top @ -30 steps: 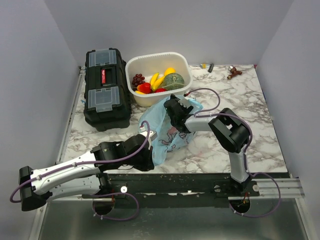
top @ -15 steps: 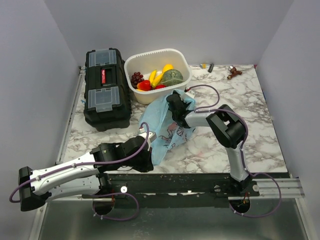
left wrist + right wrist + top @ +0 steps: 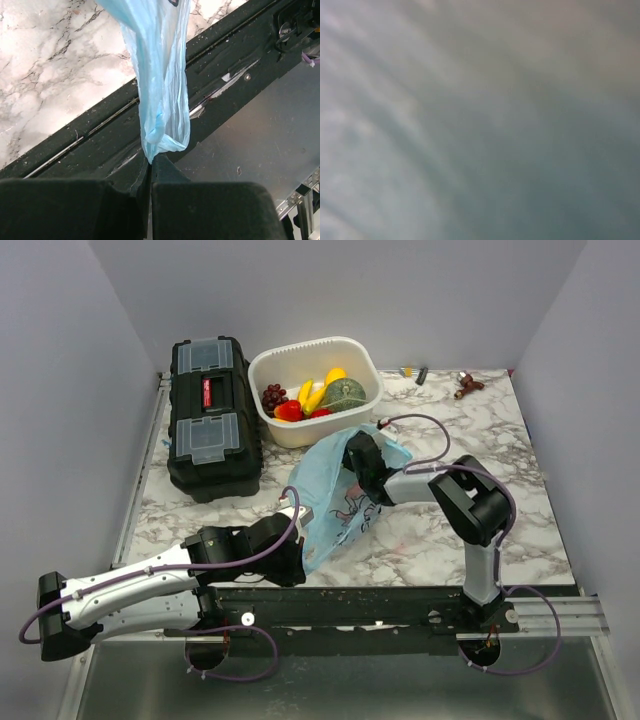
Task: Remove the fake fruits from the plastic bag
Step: Take out the fake fruit from the plastic bag.
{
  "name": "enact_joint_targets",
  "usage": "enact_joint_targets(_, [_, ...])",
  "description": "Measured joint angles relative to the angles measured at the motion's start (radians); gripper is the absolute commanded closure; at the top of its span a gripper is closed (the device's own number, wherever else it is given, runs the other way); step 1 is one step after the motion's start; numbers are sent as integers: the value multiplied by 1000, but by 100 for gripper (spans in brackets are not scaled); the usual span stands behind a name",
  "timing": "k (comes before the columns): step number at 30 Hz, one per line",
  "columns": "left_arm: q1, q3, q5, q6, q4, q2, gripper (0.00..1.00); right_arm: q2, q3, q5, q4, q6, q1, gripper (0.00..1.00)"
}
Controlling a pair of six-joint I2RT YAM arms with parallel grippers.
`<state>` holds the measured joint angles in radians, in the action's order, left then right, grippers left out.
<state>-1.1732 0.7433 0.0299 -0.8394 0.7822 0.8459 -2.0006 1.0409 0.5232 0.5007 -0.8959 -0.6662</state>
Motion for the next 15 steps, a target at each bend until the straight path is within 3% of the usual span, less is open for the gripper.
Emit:
enact_joint_targets(8, [-1, 0, -12, -15, 12, 0, 100, 104, -66, -84, -62, -12, 1, 99])
enact_joint_targets(15, [-1, 0, -77, -49, 30, -11, 100, 303, -128, -343, -167, -47, 1, 99])
